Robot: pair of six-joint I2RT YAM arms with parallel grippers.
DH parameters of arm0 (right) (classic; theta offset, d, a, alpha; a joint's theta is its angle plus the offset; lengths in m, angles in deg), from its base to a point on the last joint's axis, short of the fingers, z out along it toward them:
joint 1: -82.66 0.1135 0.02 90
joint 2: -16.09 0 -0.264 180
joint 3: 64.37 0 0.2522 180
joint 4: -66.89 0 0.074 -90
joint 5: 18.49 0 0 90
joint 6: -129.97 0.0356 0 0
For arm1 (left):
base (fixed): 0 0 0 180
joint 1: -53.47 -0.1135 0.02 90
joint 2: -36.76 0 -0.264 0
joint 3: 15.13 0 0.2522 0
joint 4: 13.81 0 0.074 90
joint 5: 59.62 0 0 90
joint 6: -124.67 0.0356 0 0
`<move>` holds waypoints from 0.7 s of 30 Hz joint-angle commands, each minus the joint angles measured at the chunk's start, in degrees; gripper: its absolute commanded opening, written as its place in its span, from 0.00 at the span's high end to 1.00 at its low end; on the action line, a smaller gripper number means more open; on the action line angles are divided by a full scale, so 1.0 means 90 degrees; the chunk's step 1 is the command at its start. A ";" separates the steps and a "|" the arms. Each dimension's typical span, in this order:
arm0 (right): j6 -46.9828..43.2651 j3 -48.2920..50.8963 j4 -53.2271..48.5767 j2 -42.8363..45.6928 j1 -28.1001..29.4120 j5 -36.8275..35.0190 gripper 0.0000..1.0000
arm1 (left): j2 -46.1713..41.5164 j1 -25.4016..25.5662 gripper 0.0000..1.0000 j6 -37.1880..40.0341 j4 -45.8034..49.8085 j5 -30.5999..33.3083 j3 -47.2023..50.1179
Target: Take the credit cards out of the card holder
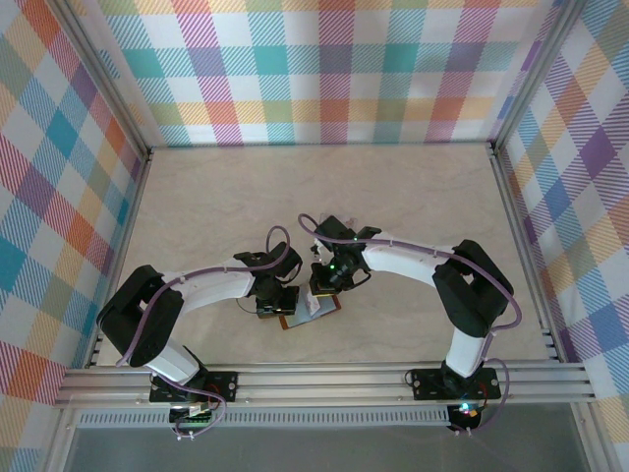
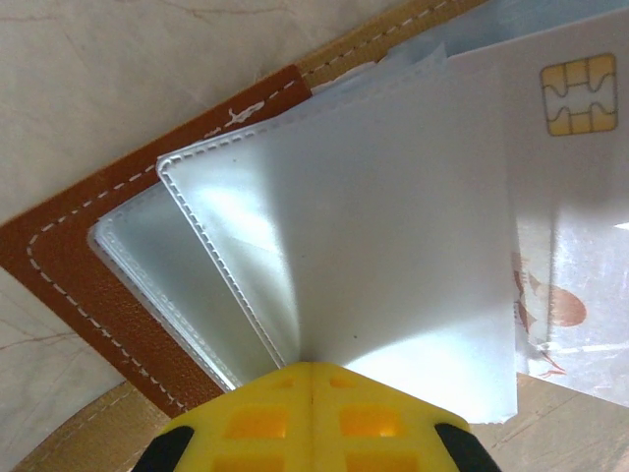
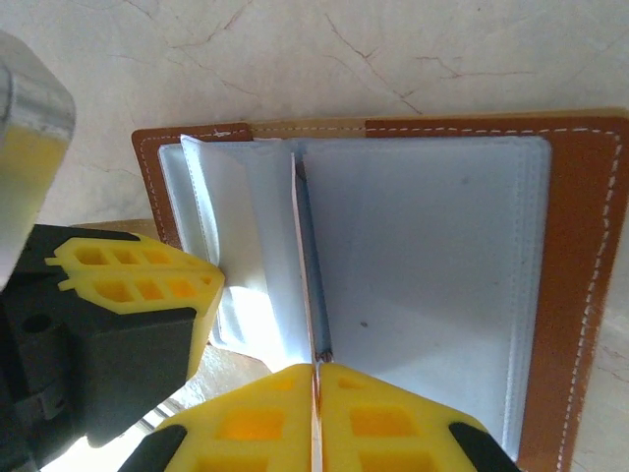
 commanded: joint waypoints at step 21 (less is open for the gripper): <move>0.0070 0.0013 0.0108 -0.0187 0.0056 0.0025 0.93 | 0.0097 0.0076 0.96 0.0067 0.0167 0.0268 0.0139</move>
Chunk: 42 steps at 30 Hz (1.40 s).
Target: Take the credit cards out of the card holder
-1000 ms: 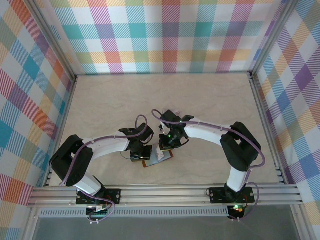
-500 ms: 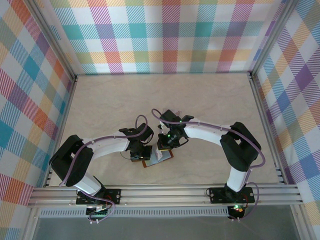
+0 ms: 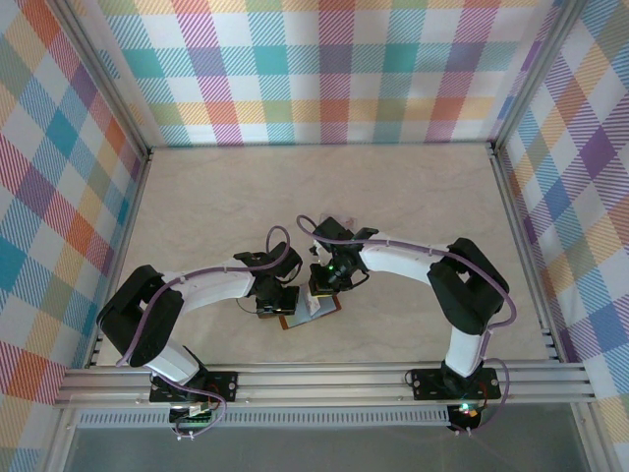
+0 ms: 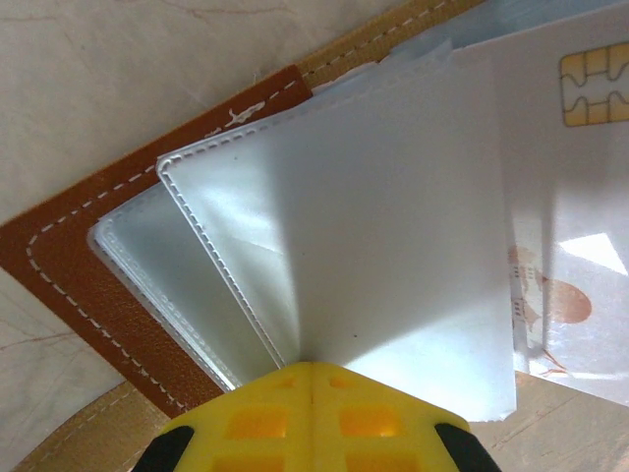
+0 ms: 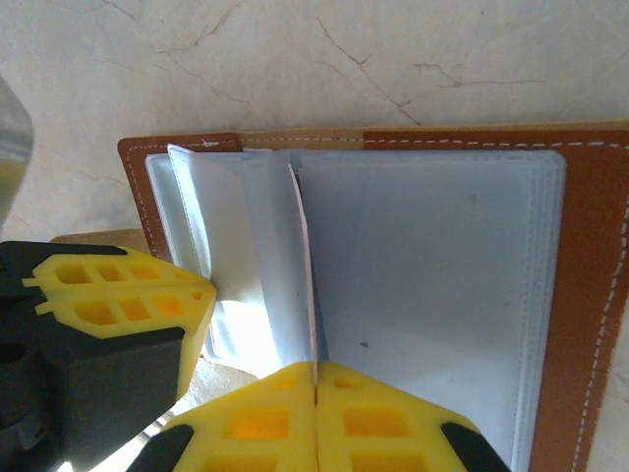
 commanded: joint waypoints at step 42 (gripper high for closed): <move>-0.7826 -0.2397 -0.3297 0.0247 -0.0625 -0.2123 1.00 | -0.0715 0.0066 0.95 0.0021 0.0511 0.0854 -0.0134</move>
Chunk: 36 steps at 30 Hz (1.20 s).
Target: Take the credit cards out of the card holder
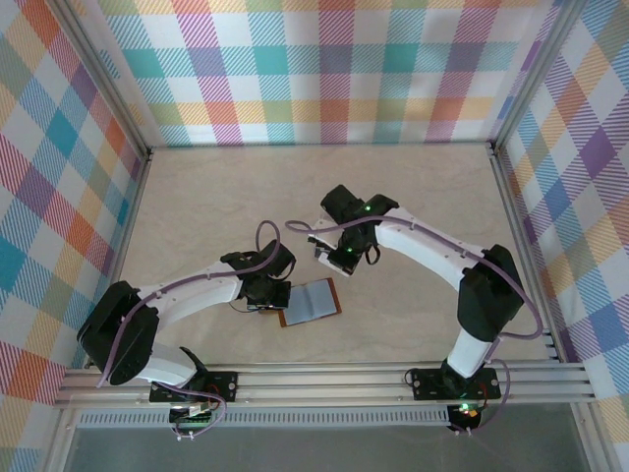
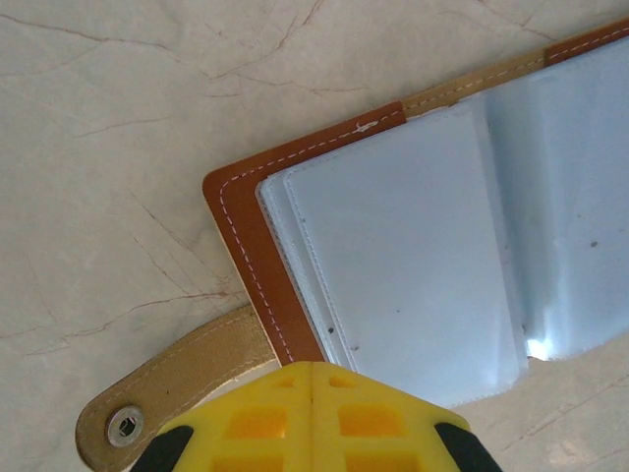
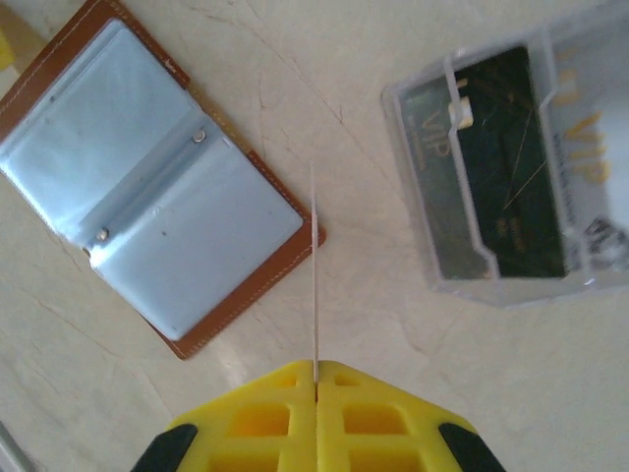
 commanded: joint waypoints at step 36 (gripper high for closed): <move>-0.2733 -0.3855 -0.1488 -0.3113 -0.1514 0.0375 1.00 | 0.0706 0.0064 0.95 0.0126 0.0157 -0.0112 -0.0491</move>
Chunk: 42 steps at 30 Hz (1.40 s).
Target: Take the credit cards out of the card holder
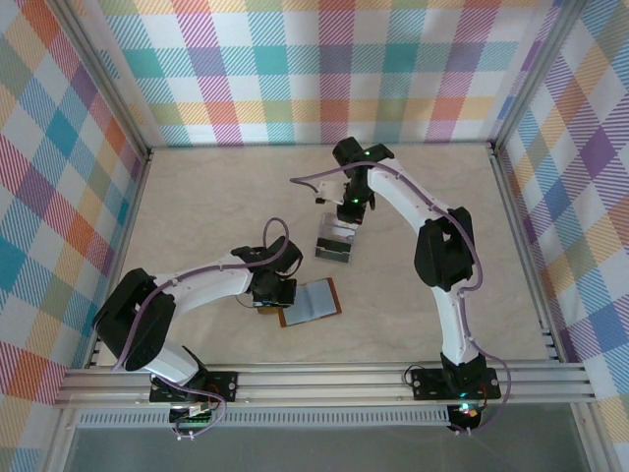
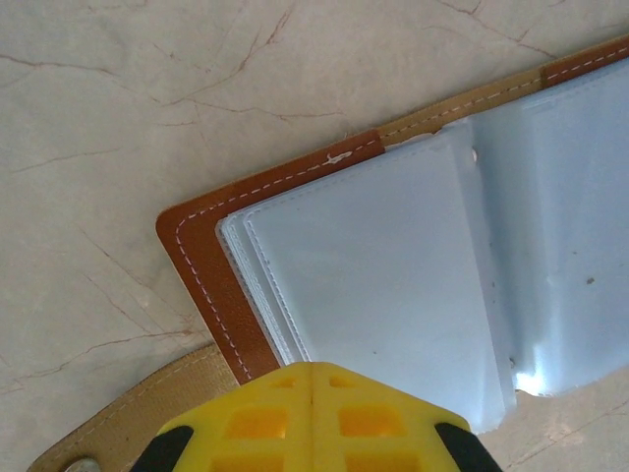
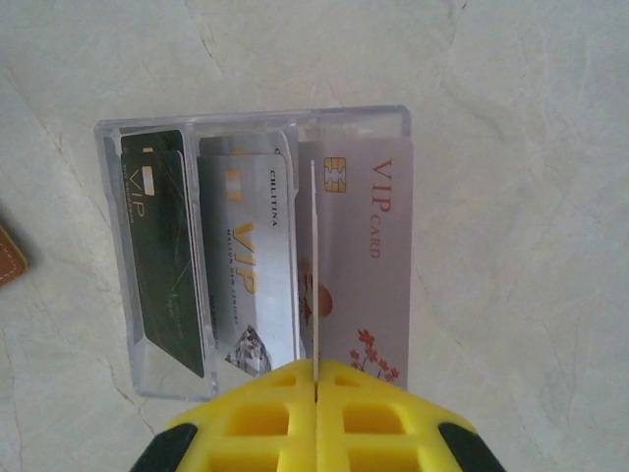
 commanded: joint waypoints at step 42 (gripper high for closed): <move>0.2225 0.4715 0.4697 0.3528 -0.0116 -0.2191 0.15 | -0.1046 -0.0520 0.43 0.0922 -0.0484 0.2140 0.0129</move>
